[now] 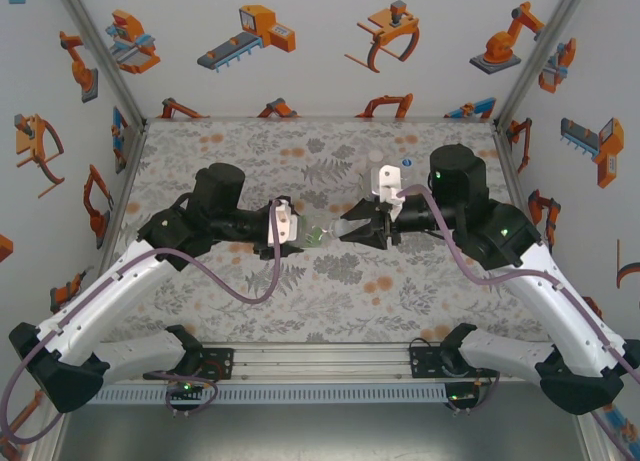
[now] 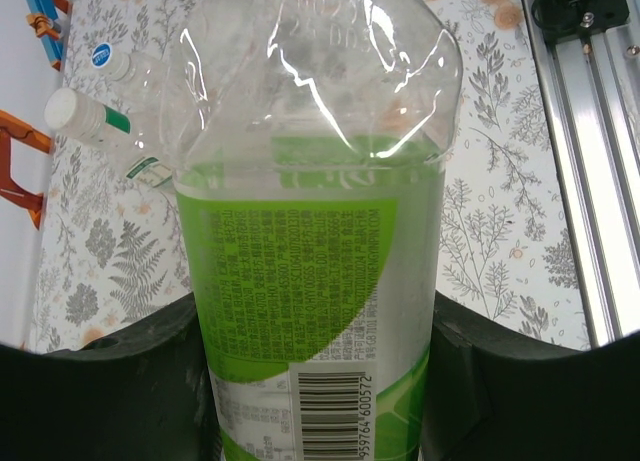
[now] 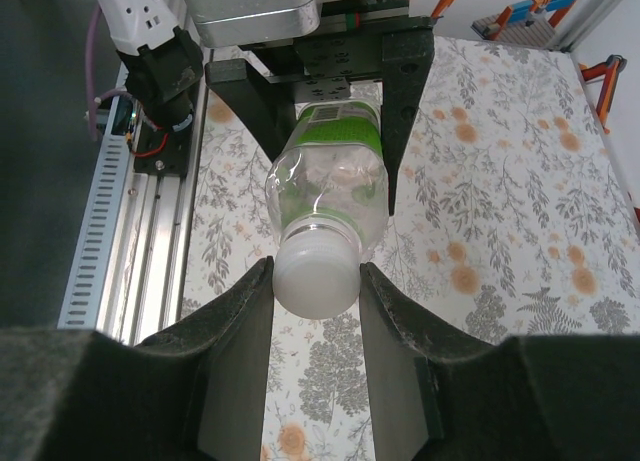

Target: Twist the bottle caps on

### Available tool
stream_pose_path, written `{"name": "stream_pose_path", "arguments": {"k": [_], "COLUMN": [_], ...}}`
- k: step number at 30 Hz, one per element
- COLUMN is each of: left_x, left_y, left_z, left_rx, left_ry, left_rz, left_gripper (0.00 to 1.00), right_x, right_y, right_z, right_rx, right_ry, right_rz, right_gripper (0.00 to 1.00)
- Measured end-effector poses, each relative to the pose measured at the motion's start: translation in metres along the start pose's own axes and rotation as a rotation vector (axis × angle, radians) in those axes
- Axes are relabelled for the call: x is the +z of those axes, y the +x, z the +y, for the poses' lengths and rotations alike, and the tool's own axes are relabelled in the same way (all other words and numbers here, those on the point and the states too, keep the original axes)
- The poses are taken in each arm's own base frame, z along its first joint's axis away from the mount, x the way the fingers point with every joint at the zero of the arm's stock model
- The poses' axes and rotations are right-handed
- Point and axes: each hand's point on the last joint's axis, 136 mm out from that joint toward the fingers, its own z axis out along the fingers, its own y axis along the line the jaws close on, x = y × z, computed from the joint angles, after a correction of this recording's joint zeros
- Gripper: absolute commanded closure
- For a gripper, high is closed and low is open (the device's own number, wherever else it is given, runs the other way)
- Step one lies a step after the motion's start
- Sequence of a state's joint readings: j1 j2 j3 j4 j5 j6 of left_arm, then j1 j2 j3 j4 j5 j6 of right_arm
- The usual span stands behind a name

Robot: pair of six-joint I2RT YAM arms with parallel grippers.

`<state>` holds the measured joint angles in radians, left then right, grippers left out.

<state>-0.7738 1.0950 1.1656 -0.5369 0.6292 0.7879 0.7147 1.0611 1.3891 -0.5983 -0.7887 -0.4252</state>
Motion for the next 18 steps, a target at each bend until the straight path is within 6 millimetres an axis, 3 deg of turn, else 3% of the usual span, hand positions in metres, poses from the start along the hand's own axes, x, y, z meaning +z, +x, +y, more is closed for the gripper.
{"name": "stream_pose_path", "arguments": {"k": [18], "left_x": [0.0014], "left_y": [-0.0030], "left_z": [0.0000], "left_rx": [-0.066], "left_ry": [0.006], "left_rz": [-0.015], "left_gripper": [1.00], "right_x": [0.0001], "right_y": [-0.0021], "right_z": [-0.0036], "right_rx": [-0.006], "right_ry": [0.017], "right_rz": [-0.005], "right_gripper": [0.81]}}
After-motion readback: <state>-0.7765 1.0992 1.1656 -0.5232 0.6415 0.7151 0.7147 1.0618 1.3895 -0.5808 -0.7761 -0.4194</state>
